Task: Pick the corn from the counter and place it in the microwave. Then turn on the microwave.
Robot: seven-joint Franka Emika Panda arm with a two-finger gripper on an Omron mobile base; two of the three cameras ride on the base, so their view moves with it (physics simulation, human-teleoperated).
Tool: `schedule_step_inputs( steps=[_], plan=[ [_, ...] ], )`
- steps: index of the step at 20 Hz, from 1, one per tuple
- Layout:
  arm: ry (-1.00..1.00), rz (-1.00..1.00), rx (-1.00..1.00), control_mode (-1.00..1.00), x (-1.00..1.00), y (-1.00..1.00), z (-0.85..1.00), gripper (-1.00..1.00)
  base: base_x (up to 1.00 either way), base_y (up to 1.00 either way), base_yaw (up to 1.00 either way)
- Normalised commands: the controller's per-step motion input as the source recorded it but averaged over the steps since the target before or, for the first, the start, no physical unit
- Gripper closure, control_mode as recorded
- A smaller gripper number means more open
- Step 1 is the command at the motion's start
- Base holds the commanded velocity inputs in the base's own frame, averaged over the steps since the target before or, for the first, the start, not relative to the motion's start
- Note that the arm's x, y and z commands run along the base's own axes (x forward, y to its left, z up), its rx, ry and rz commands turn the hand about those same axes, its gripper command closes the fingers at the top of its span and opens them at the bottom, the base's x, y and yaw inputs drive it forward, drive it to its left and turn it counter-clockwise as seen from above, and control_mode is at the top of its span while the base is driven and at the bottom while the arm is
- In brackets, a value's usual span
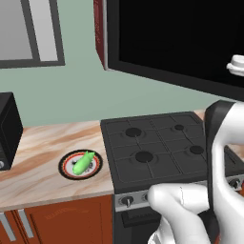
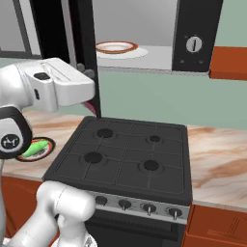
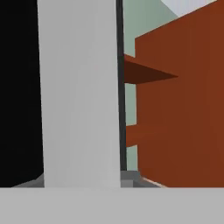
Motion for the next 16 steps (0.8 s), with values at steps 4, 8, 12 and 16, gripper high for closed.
schedule_step_inputs(
  steps=[4, 8, 12, 16],
  plan=[
    [-0.07, -0.04, -0.03, -1.0, -0.66, 0.24, 0.02, 1.0, 0.0, 0.0, 0.0],
    [-0.06, -0.04, -0.03, -1.0, -0.61, 0.23, 0.0, 1.0, 0.0, 0.0, 0.0],
    [-0.05, -0.04, -0.03, -1.0, -0.62, 0.23, 0.01, 1.0, 0.0, 0.0, 0.0],
    [-0.04, -0.04, -0.02, -1.0, -0.61, 0.22, 0.02, 1.0, 0.0, 0.0, 0.0]
  ],
)
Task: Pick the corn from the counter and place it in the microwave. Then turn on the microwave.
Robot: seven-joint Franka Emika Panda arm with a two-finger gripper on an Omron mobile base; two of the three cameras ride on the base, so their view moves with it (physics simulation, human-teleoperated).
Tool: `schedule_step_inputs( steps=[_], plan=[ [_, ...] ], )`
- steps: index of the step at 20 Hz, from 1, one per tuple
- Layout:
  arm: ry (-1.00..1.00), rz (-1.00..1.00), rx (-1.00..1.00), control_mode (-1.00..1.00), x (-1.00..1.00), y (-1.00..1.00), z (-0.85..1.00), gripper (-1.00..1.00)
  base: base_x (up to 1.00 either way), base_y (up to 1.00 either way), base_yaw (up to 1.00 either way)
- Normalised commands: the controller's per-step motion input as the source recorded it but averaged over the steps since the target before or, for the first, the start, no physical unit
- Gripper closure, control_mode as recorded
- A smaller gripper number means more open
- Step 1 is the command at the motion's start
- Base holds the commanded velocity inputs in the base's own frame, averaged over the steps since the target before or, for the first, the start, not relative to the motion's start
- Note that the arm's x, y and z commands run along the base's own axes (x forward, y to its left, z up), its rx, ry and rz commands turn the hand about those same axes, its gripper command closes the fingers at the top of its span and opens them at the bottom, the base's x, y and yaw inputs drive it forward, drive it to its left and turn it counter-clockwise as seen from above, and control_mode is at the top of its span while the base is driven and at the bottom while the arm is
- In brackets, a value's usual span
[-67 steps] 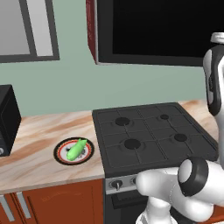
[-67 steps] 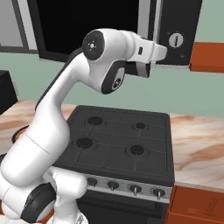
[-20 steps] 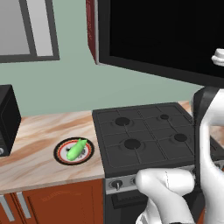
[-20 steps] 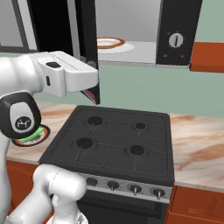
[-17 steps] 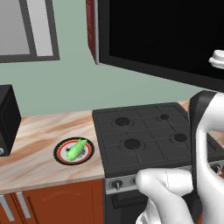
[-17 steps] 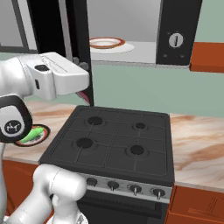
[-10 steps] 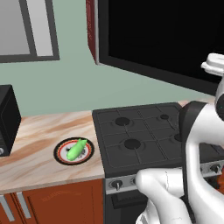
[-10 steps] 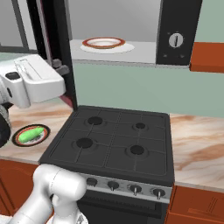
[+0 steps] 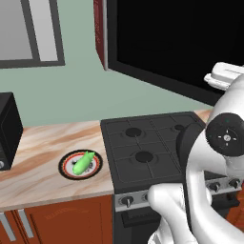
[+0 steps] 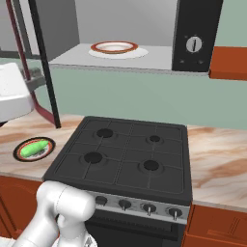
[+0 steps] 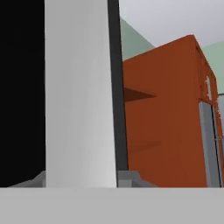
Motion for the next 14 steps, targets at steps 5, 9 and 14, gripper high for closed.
schedule_step_inputs(
  steps=[5, 9, 14],
  plan=[
    [-0.02, -0.04, -0.02, -1.0, -0.55, 0.21, 0.0, 1.0, 0.0, 0.0, 0.0],
    [0.0, -0.04, -0.01, -1.0, -0.51, 0.21, 0.0, 1.0, 0.0, 0.0, 0.0],
    [-0.01, -0.04, -0.01, -1.0, -0.46, 0.27, -0.02, 1.0, 0.0, 0.0, 0.0]
  ],
)
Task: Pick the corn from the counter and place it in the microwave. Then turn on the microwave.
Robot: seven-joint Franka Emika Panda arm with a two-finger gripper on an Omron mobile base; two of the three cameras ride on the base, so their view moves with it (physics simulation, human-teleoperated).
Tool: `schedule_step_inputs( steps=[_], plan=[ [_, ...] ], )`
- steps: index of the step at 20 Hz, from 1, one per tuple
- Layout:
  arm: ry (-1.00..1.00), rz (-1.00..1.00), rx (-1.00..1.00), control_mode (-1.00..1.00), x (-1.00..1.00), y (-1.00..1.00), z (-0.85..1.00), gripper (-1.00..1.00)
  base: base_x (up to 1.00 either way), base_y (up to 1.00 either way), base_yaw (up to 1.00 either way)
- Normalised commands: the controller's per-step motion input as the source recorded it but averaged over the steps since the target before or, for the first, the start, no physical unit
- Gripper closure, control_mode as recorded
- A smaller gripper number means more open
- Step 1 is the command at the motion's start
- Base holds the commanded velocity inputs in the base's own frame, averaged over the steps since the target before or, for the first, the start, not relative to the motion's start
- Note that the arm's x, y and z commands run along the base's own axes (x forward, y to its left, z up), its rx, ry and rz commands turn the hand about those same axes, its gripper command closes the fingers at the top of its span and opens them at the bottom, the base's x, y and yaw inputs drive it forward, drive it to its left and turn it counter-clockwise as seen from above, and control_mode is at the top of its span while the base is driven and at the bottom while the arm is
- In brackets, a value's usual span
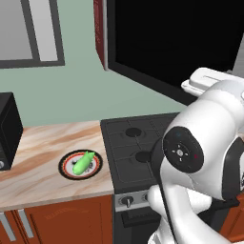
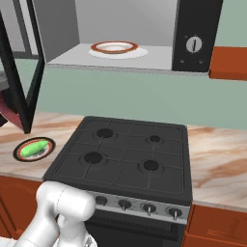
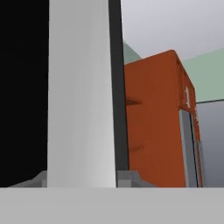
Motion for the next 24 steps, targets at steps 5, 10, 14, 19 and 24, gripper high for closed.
schedule_step_inputs(
  steps=[5, 10, 14, 19, 24],
  plan=[
    [-0.01, -0.04, -0.01, -1.0, -0.38, 0.32, -0.08, -1.0, 0.0, 0.0, 0.0],
    [0.0, -0.03, 0.0, -1.0, -0.2, 0.22, -0.07, -1.0, 0.0, 0.0, 0.0],
    [0.0, 0.0, 0.0, -1.0, -0.18, 0.08, 0.0, -1.0, 0.0, 0.0, 0.0],
    [-0.01, 0.0, 0.0, -1.0, -0.25, 0.16, -0.02, -1.0, 0.0, 0.0, 0.0],
    [-0.03, 0.0, 0.0, -1.0, -0.35, 0.22, -0.02, -1.0, 0.0, 0.0, 0.0]
  ],
)
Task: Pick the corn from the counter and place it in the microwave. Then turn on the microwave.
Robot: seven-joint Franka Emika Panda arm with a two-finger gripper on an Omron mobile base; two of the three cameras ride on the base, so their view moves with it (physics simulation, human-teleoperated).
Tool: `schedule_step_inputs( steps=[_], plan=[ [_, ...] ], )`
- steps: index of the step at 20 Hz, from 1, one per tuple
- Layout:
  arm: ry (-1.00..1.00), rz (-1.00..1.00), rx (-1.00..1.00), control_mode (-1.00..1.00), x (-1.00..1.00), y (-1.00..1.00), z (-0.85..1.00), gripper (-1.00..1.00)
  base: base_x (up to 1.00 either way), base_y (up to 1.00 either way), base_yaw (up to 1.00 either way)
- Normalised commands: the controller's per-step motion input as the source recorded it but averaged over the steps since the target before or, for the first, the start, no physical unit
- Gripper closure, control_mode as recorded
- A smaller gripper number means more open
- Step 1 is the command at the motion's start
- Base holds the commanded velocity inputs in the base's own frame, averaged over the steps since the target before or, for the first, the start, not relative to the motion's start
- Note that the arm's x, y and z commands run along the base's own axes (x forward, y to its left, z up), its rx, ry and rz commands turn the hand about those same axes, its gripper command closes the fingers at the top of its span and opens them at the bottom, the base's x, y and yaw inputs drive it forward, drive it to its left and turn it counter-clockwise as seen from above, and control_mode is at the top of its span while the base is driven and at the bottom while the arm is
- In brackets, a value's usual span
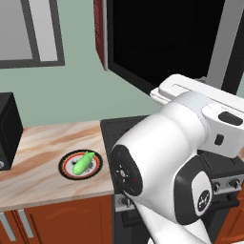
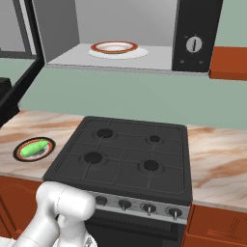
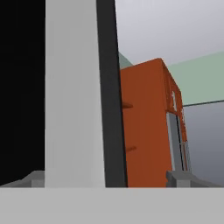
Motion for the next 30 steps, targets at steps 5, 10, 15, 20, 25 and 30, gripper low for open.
schedule_step_inputs(
  steps=[5, 10, 15, 20, 25, 30],
  plan=[
    [-0.01, 0.0, 0.0, -1.0, -0.18, 0.3, -0.1, -1.0, 0.0, 0.0, 0.0],
    [0.01, 0.0, 0.0, -1.0, -0.07, 0.34, -0.12, -1.0, 0.0, 0.0, 0.0],
    [0.01, 0.0, 0.0, -1.0, -0.01, 0.31, -0.08, -1.0, 0.0, 0.0, 0.0],
    [0.0, 0.01, 0.0, -1.0, -0.22, 0.1, 0.0, -1.0, 0.0, 0.0, 0.0],
    [0.0, 0.07, 0.0, -1.0, -0.36, 0.0, 0.0, -1.0, 0.0, 0.0, 0.0],
    [0.0, 0.09, 0.0, -1.0, -0.31, -0.02, 0.0, -1.0, 0.0, 0.0, 0.0]
  ],
)
